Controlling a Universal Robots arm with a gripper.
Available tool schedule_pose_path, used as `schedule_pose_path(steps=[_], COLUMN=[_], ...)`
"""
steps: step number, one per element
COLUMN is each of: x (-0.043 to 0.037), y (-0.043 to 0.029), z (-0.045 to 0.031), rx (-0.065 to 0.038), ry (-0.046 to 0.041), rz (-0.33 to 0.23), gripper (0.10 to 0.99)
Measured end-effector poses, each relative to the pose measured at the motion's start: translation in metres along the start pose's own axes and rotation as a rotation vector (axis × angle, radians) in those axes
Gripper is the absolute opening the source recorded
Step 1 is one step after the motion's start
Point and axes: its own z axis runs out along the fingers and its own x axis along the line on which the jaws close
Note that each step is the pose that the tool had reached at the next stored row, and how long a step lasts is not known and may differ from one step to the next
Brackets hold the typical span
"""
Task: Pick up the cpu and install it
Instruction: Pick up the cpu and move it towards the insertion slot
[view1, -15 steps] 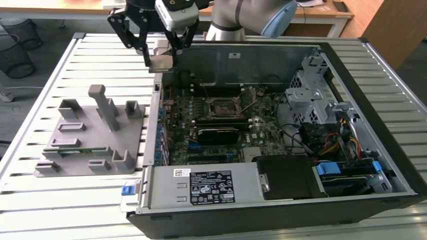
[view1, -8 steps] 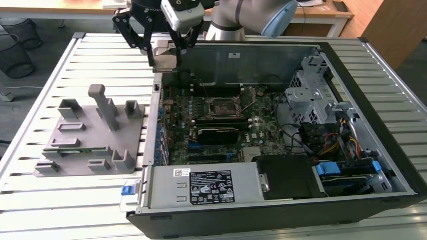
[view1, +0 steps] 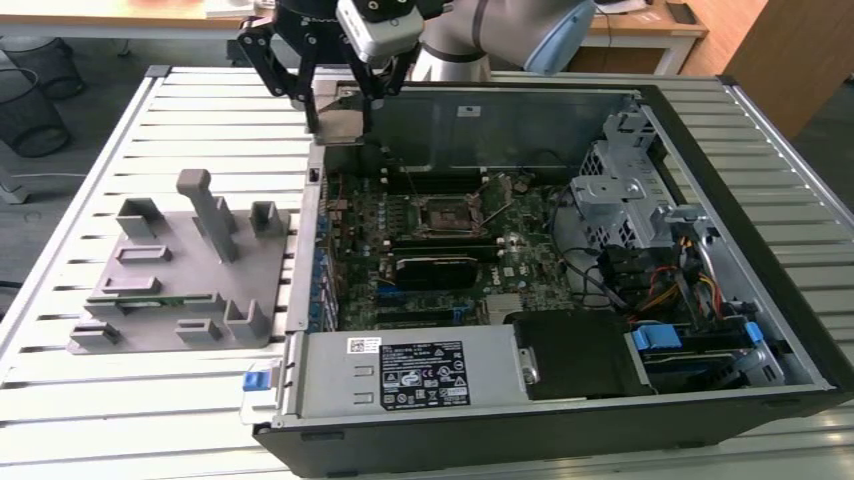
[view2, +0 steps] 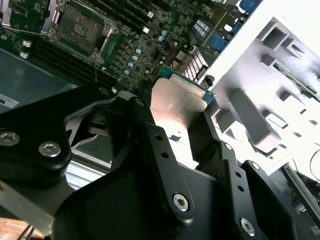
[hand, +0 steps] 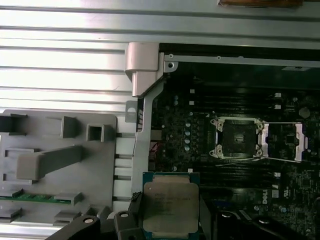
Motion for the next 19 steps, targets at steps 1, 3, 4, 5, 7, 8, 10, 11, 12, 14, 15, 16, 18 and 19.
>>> schedule_pose_path(steps=[1, 3, 4, 5, 7, 8, 10, 11, 12, 14, 15, 16, 18, 19], x=[-0.0014, -0.0041, -0.0054, -0.0068, -0.0096, -0.0109, -0.0134, -0.0146, -0.0159, -0.0184, -0.0195, -0.0206, -0.0227, -0.0237], y=[0.0, -0.0001, -0.0002, -0.0002, -0.0002, -0.0002, 0.0001, 0.0003, 0.0005, 0.0011, 0.0015, 0.0019, 0.0029, 0.0035], z=[0.0, 0.0, -0.0001, -0.0001, -0.0001, -0.0001, -0.0002, -0.0002, -0.0002, -0.0002, -0.0002, -0.0002, -0.0001, -0.0002], rx=[0.0, 0.0, 0.0, 0.0, 0.0, 0.0, 0.0, 0.0, 0.0, 0.0, 0.0, 0.0, 0.0, 0.0], ry=[0.0, 0.0, 0.0, 0.0, 0.0, 0.0, 0.0, 0.0, 0.0, 0.0, 0.0, 0.0, 0.0, 0.0], rz=[0.0, 0.0, 0.0, 0.0, 0.0, 0.0, 0.0, 0.0, 0.0, 0.0, 0.0, 0.0, 0.0, 0.0], gripper=[0.537, 0.537, 0.537, 0.537, 0.537, 0.537, 0.537, 0.537, 0.537, 0.537, 0.537, 0.537, 0.537, 0.537])
